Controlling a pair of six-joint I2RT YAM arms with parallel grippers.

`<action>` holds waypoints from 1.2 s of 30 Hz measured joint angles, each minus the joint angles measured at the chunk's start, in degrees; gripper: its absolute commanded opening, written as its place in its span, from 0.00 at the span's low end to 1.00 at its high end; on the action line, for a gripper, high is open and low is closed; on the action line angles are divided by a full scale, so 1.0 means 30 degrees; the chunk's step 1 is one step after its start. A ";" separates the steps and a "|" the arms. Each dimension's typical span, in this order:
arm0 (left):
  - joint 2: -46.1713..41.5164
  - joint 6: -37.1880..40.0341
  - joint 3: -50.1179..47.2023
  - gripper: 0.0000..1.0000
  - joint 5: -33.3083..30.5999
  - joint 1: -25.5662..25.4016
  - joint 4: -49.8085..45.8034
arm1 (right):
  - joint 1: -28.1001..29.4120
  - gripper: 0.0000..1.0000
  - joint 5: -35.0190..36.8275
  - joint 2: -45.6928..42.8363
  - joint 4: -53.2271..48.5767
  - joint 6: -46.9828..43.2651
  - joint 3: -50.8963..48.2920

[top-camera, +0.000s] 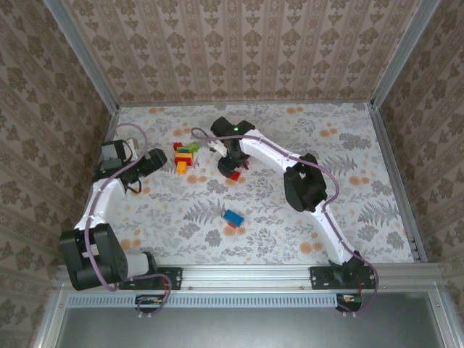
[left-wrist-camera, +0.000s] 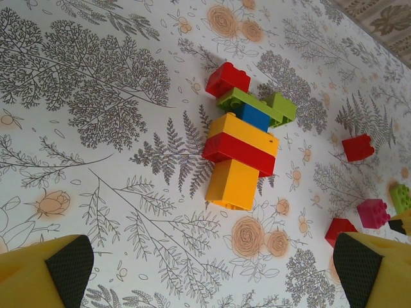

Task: Assemble a carrot with lego

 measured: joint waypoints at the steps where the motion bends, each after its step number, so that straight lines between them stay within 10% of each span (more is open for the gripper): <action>1: 0.0000 0.0000 0.0000 1.00 0.0000 0.0000 -0.0036 | 0.0000 0.61 -0.0146 0.0102 0.0080 0.0000 0.0000; 25: 0.0277 0.0000 0.0182 1.00 0.0000 0.0000 -0.0080 | 0.0000 0.35 -0.1158 0.1421 0.0153 0.0495 0.0408; 36: 0.0277 0.0000 0.0189 1.00 0.0007 -0.0087 -0.0058 | 0.0692 0.35 -0.1304 -0.8429 0.0109 0.4189 -0.7264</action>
